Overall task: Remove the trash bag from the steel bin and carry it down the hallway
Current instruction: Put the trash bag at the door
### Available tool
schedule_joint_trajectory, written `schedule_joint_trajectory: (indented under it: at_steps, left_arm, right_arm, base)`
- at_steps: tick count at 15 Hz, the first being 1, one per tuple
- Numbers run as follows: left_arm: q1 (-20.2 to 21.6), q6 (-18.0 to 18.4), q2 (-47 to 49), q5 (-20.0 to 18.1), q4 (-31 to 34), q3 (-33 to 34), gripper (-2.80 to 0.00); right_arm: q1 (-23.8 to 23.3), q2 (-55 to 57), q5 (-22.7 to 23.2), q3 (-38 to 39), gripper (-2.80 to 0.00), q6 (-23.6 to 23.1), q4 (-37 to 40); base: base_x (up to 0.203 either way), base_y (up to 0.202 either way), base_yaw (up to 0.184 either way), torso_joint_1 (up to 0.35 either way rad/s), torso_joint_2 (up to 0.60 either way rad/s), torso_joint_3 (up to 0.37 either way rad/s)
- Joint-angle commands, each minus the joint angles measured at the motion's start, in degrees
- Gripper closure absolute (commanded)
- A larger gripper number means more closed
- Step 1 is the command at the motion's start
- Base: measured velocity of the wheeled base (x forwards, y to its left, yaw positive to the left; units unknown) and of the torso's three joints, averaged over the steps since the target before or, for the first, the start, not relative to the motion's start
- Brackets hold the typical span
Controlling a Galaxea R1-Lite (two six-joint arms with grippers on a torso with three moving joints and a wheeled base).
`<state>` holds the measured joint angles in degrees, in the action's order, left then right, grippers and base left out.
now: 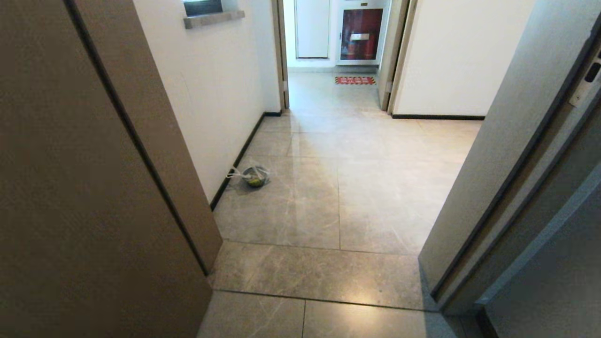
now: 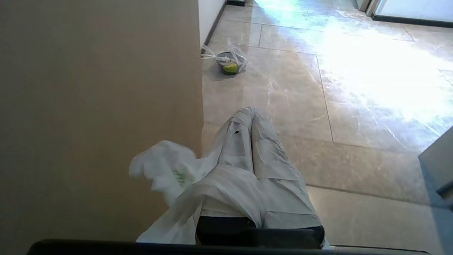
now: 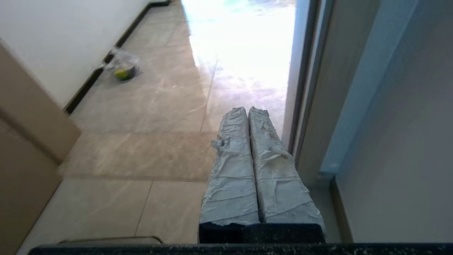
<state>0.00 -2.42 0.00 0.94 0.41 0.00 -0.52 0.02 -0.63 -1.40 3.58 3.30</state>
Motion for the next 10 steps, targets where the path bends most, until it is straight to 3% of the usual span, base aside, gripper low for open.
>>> schedule_joint_trajectory:
  at_steps: [1, 10]
  left_arm:
    - [0.00, -0.12, 0.09, 0.03, -0.06, 0.00, 0.00]
    - [-0.02, -0.20, 0.09, 0.03, -0.06, 0.00, 0.00]
  right_arm:
    - [0.00, -0.11, 0.02, 0.00, 0.00, 0.02, 0.04]
    - [0.00, -0.11, 0.02, 0.00, 0.00, 0.02, 0.04]
  base:
    - [0.191, 0.000, -0.002, 0.000, -0.01, 0.000]
    - [0.192, 0.000, 0.001, 0.003, 0.00, 0.004]
